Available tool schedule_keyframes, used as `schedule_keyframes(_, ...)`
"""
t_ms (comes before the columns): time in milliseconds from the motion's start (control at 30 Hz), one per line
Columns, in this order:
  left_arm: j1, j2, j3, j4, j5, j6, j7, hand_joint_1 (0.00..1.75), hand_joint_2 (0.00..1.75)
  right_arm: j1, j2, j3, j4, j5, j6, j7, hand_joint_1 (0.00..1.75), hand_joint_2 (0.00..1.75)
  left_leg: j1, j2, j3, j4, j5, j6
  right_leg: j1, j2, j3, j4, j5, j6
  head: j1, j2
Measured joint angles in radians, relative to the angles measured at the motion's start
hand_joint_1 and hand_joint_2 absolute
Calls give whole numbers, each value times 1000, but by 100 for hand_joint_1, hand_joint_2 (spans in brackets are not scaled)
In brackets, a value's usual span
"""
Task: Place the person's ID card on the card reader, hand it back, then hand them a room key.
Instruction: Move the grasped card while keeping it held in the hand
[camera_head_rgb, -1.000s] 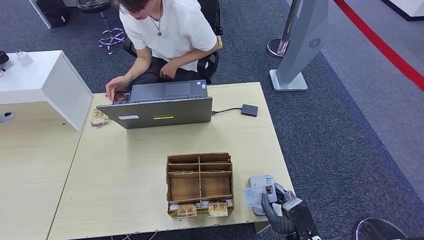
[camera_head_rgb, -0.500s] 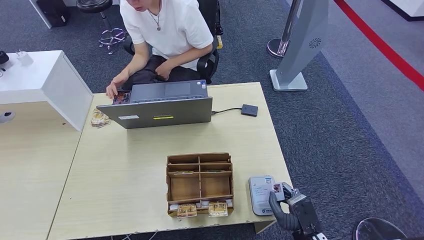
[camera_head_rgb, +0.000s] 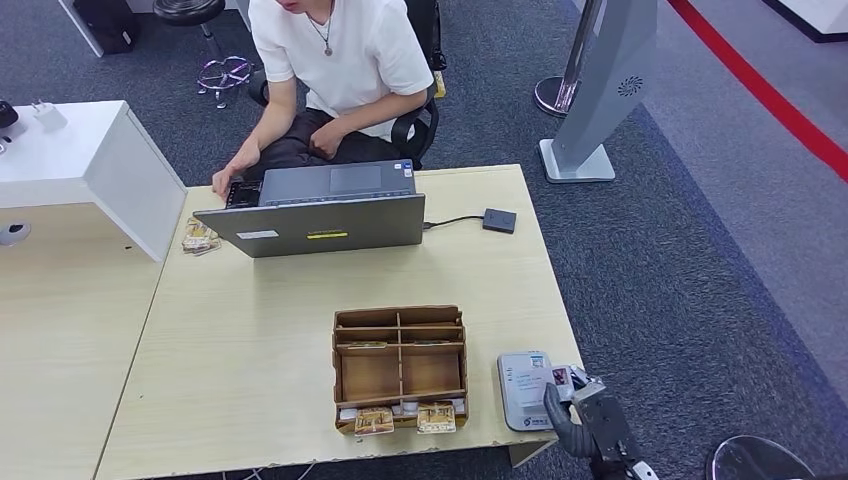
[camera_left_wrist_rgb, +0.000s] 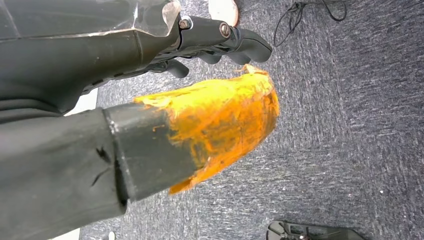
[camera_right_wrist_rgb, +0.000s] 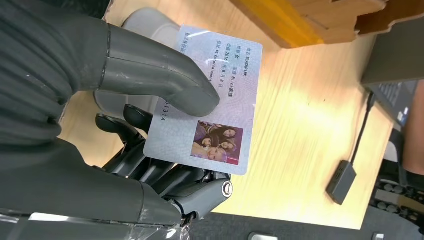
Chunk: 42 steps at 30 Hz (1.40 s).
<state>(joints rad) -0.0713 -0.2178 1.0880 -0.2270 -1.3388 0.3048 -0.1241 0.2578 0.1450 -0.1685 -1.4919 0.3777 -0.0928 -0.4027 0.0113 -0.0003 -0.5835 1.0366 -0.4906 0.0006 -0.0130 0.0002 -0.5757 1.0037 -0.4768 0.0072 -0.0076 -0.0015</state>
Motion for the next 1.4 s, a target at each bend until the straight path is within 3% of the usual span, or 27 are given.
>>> schedule_keyframes(300,0,0,0,0,-9,-1,7,0,0,-13,13,-10,20,127,-73,8,175,175,0,0,0,0,0,0,0,0,0,0,0,0,0,0)
schedule_keyframes(1400,0,0,0,0,-15,-3,10,0,0,-27,26,20,49,304,-183,68,175,175,0,0,0,0,0,0,0,0,0,0,0,0,0,0)
